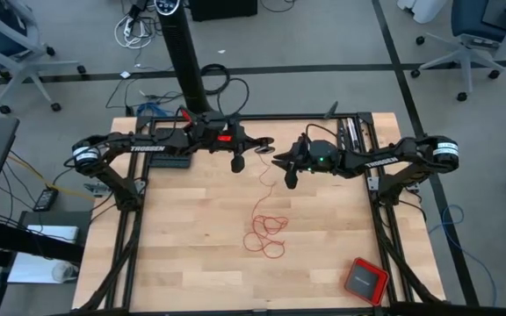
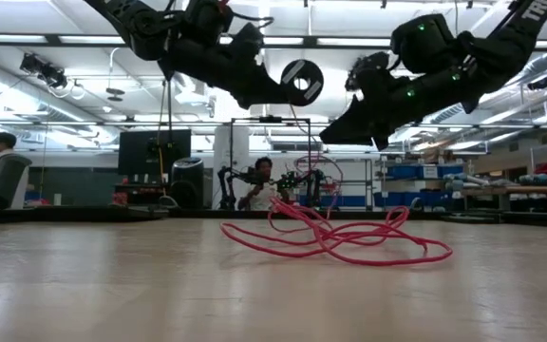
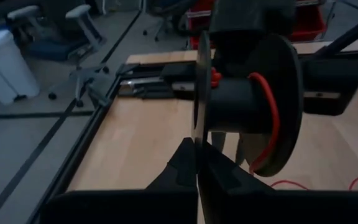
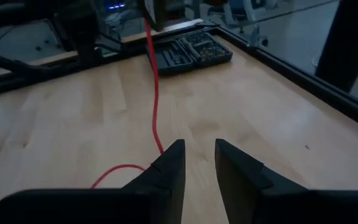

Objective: Coil cords
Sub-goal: Coil the red wire onto the spool

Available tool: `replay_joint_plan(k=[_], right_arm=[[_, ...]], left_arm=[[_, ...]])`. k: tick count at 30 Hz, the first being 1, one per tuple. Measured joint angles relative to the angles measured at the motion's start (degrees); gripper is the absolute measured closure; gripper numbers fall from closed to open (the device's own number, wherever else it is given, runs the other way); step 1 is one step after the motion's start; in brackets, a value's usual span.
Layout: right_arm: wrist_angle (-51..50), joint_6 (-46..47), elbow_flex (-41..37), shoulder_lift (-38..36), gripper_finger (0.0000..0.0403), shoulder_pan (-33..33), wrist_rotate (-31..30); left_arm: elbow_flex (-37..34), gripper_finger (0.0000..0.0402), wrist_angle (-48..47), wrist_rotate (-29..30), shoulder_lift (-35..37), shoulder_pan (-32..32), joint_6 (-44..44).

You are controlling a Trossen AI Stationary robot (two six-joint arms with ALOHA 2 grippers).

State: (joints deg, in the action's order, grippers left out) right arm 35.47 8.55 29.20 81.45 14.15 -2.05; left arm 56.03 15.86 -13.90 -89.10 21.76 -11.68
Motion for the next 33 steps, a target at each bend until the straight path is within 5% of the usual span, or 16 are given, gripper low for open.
replay_joint_plan(k=[8, 33], right_arm=[[7.3, -0.8, -4.4, 0.0, 0.0315, 1.1, 3.4], [10.3, -0.1, -4.5, 0.0, 0.0280, 1.0, 9.8]], left_arm=[[-5.8, 0.0400, 13.6, -5.2, 0.0, -0.1, -0.1], [-6.5, 0.0400, 21.0, -4.6, 0.0, -0.1, 0.1]])
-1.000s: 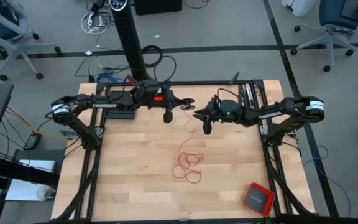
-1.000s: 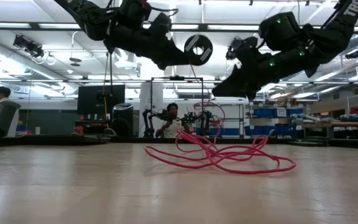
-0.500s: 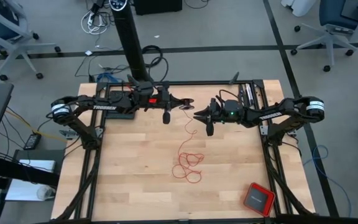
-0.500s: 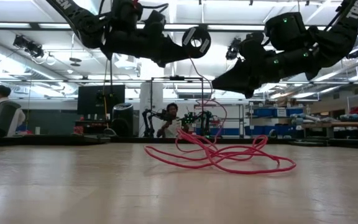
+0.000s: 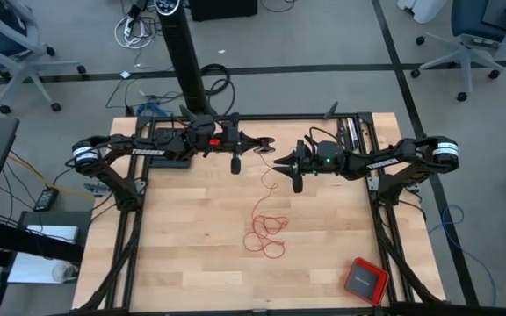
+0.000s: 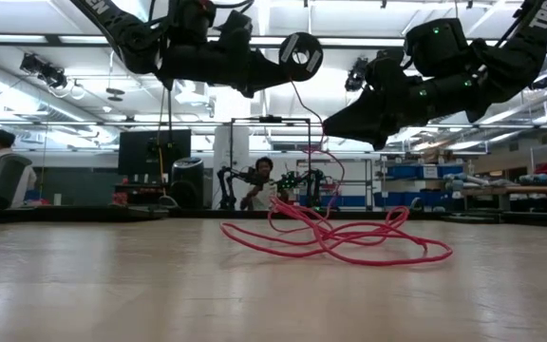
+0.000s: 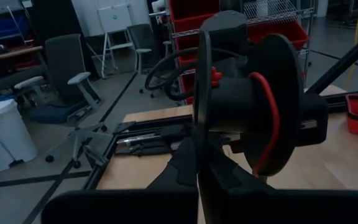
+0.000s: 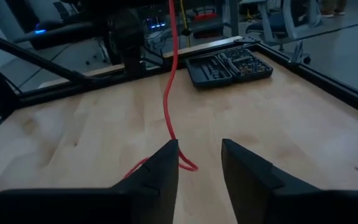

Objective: Coil cords
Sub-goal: Coil the red wire onto the spool

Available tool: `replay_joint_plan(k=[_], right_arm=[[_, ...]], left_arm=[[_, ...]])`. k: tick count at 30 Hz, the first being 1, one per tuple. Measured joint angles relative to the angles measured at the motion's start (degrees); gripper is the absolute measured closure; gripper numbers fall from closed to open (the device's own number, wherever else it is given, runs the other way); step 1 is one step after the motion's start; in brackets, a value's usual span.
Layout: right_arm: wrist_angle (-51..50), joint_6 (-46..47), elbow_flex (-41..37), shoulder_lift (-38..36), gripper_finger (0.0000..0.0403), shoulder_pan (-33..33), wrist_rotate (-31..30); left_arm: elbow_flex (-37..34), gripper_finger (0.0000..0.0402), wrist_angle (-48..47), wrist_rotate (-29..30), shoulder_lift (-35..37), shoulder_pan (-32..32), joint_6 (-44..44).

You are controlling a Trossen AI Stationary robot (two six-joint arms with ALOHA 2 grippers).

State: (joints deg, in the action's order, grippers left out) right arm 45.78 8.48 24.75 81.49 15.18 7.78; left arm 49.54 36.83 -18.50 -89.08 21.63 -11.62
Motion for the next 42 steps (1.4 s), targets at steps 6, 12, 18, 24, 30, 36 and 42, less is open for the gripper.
replay_joint_plan(k=[6, 12, 18, 24, 30, 36, 42], right_arm=[[-0.2, -1.9, 0.0, 0.0, 0.0260, 0.0, -2.1], [0.7, -2.3, 0.0, 0.1, 0.0266, -0.1, -2.1], [1.0, -0.7, 1.9, 5.1, 0.0270, -0.1, 2.4], [1.0, -0.8, 4.1, 7.4, 0.0269, 0.5, 3.6], [2.8, -1.6, 4.2, 7.4, 0.0270, 0.4, 3.8], [3.3, -1.5, 4.2, 7.3, 0.0269, 0.4, 6.9], [4.1, -1.8, 4.2, 7.4, 0.0269, 0.2, 6.7]], left_arm=[[0.0, 0.0400, -0.2, 0.0, 0.0, 0.0, 0.3], [0.0, 0.0400, 0.6, 0.4, 0.0, 0.0, 2.5], [0.0, 0.0400, 2.4, 0.7, 0.0, 0.0, 2.7], [0.0, 0.0400, 0.7, 1.5, -0.1, 0.6, 2.6], [0.0, 0.0400, 0.6, 1.7, -0.1, 0.9, 3.1], [0.0, 0.0400, 0.6, 2.8, -0.1, 0.9, 4.5], [0.0, 0.0400, 1.2, 2.8, -0.1, 0.9, 4.5]])
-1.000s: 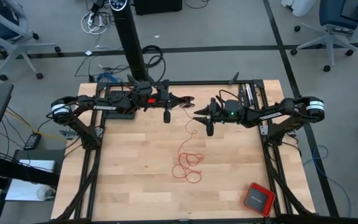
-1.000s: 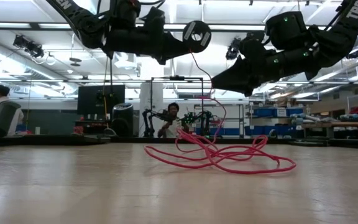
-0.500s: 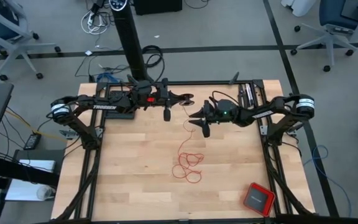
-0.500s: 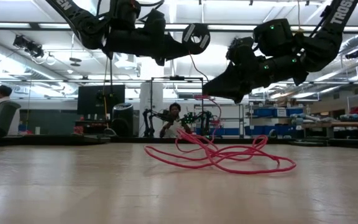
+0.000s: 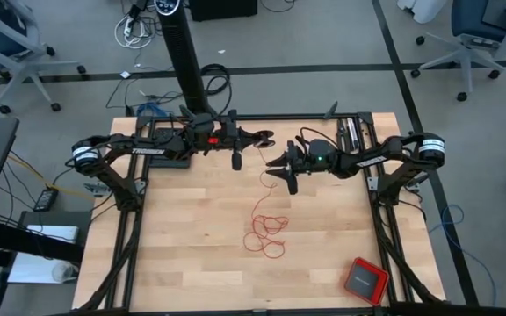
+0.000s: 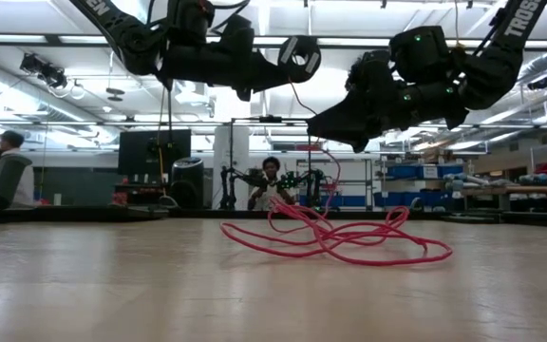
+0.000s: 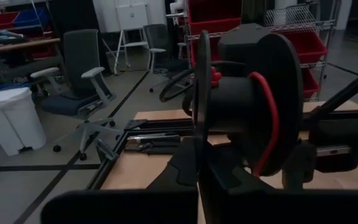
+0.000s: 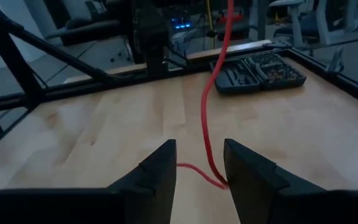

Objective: Coil cords
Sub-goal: Coil the red wire onto the spool

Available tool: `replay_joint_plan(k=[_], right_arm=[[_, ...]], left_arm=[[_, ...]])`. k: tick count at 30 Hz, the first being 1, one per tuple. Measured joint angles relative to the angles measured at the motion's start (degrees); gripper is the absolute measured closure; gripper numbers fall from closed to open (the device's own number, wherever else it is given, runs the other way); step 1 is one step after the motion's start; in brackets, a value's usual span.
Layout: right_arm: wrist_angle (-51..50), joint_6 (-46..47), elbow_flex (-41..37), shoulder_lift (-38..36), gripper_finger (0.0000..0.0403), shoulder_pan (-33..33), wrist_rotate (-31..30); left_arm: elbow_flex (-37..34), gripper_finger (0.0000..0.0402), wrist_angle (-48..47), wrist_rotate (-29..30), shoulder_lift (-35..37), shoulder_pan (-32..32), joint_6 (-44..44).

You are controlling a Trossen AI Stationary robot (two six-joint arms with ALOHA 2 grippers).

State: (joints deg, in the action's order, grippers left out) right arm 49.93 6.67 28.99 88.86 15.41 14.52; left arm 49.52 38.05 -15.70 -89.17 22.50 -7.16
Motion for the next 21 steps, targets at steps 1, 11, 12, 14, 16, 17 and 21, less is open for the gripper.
replay_joint_plan(k=[1, 11, 12, 14, 16, 17, 21], right_arm=[[-0.1, -0.2, 0.0, 0.0, 0.0269, -0.1, -0.6], [-1.8, -1.3, 0.0, 0.0, 0.0281, -0.4, -4.0], [-1.9, -1.6, 0.0, 0.0, 0.0285, -0.4, -4.7], [-2.3, -2.2, 0.0, 0.0, 0.0298, -0.4, -5.8], [-2.9, -2.8, 0.0, 0.0, 0.0321, -0.4, -6.2], [-3.7, -2.9, 0.0, 0.0, 0.0336, -0.4, -6.4], [-6.0, -3.8, 0.0, 0.0, 0.0394, -0.2, -7.4]], left_arm=[[0.0, 0.0400, 0.0, 0.0, 0.0, 0.0, 0.0], [0.0, 0.0400, 1.2, 0.0, 0.0, -0.1, 0.2], [0.0, 0.0400, 1.2, 0.0, 0.0, -0.2, 0.2], [0.0, 0.0400, 1.1, 0.0, 0.0, -0.2, 0.3], [0.0, 0.0400, 0.9, 0.0, 0.0, -0.2, 0.2], [0.0, 0.0400, 0.6, 0.0, 0.0, -0.2, 0.1], [0.0, 0.0400, -0.6, 0.0, 0.0, 0.0, 0.1]])
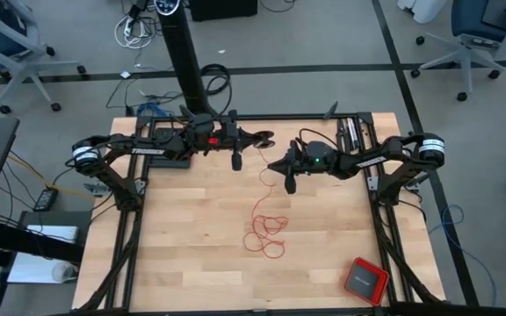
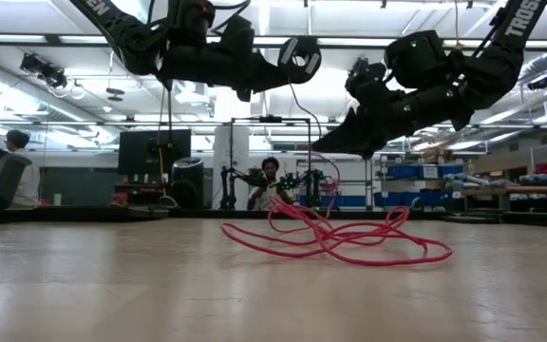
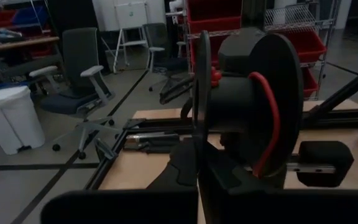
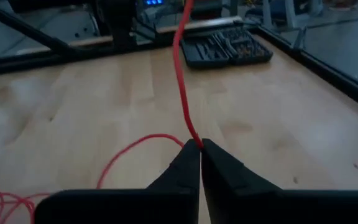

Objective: Coil cords
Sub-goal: Coil the red wire onto the spool

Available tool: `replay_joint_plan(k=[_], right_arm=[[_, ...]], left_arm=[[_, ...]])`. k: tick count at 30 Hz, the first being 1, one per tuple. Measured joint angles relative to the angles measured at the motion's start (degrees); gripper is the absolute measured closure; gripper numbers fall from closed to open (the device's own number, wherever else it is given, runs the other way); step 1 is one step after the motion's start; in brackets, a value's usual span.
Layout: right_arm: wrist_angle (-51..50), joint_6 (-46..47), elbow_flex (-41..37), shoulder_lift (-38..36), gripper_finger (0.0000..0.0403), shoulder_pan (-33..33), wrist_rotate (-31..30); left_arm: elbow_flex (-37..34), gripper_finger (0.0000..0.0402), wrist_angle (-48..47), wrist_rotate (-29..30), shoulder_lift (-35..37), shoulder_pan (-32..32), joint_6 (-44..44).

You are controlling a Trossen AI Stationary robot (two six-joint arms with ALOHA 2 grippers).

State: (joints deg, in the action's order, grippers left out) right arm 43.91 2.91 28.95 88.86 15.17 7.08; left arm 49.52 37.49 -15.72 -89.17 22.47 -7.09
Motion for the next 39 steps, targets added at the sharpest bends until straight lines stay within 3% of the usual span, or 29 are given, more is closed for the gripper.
replay_joint_plan(k=[5, 11, 16, 21, 26, 31, 39], right_arm=[[-4.7, -1.2, 0.0, -2.0, 0.0399, 0.0, -3.6], [-16.4, -4.6, 0.0, -10.8, 0.0401, 0.9, -16.0], [-21.6, -6.7, 0.0, -18.1, 0.0402, 1.2, -21.8], [-17.0, -8.0, 0.0, -24.2, 0.0402, 0.7, -18.4], [-10.2, -8.1, 1.1, -25.2, 0.0403, -1.2, -16.7], [-10.3, -10.5, 7.6, -20.2, 0.0403, -3.4, -14.8], [-14.4, -12.6, 20.1, -8.9, 0.0403, -4.9, -12.9]], left_arm=[[0.0, 0.0400, -3.7, 0.0, 0.0, 1.1, -1.2], [0.0, 0.0400, -11.6, -1.8, 0.0, 3.1, -5.9], [0.0, 0.0400, -16.3, -1.9, 0.0, 3.9, -9.6], [0.0, 0.0400, -16.7, 0.9, 0.0, 3.8, -10.6], [0.0, 0.0400, -15.7, 2.4, 0.0, 3.5, -10.3], [0.0, 0.0400, -14.2, 2.9, 0.0, 2.6, -9.2], [0.0, 0.0400, -14.5, 8.4, 0.0, 2.5, -5.5]])
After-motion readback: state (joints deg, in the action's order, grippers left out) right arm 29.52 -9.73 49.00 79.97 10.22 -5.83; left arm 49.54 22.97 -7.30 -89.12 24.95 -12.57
